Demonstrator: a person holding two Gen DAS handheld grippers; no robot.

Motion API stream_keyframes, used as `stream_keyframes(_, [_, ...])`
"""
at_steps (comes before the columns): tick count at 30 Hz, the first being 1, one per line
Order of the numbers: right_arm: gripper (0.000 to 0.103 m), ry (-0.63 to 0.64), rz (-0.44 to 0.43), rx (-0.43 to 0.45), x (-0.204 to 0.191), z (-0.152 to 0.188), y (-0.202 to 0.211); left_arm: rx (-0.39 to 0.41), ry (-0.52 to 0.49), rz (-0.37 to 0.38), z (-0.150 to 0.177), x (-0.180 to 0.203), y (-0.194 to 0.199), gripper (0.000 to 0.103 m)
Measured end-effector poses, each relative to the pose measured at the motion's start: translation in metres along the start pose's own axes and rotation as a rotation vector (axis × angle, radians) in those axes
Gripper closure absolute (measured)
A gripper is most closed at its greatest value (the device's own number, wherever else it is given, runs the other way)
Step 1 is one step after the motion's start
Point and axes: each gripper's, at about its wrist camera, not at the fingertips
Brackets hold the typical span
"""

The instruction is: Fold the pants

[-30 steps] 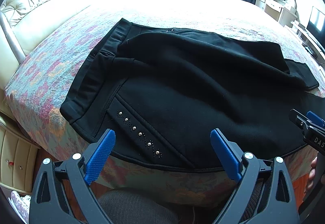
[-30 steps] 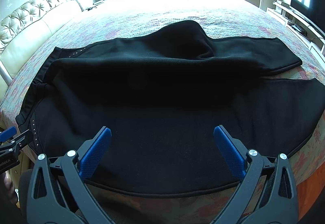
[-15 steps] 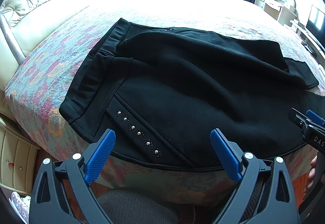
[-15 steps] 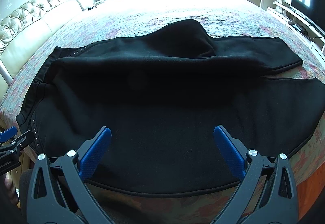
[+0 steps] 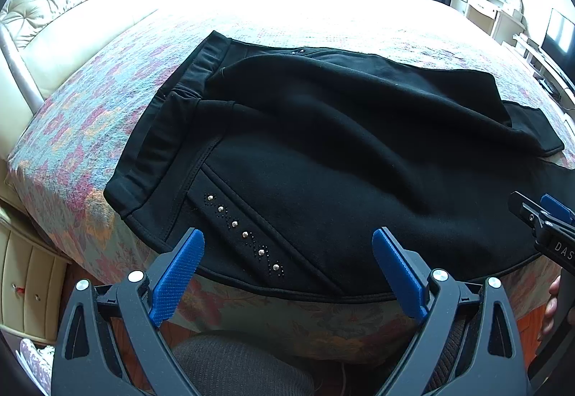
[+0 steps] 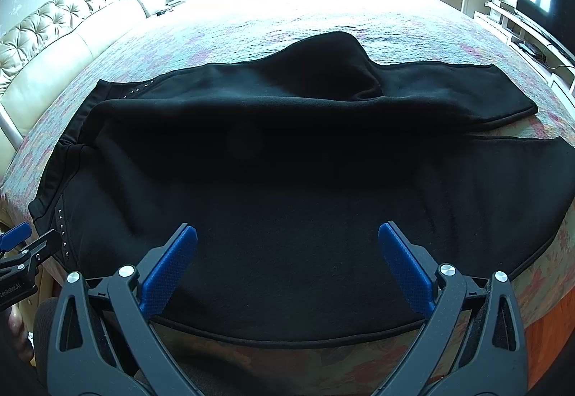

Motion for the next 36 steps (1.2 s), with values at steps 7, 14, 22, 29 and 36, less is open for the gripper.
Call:
stream_keyframes(7, [0.002,0.001,-0.011,-0.003,-0.001,0.0,0.0,-0.001,-0.001,0.0,0.0,0.001,0.0,0.009])
stream_keyframes(14, [0.002,0.003,-0.025,-0.02,-0.004,0.002,-0.002,-0.005,0.003,0.0,0.0,0.0,0.0,0.009])
stream_keyframes(22, [0.002,0.03,-0.092,-0.042,-0.009,-0.004,0.001,-0.041,0.016,0.007,0.0,-0.003,-0.006,0.009])
stream_keyframes(29, [0.002,0.174,-0.143,-0.036,-0.016,-0.024,0.004,-0.09,0.01,0.018,-0.003,-0.001,-0.017,0.009])
stream_keyframes(36, [0.002,0.218,-0.253,-0.018,-0.002,-0.074,-0.004,-0.094,0.059,0.304,-0.05,-0.039,-0.016,0.009])
Point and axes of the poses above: each gripper's, at about its wrist camera, not at the fingertips, and y roughly against the way its jaws point, x to its right, z to its underside, and after that the axes turned 2 degrees about -z, right-handed
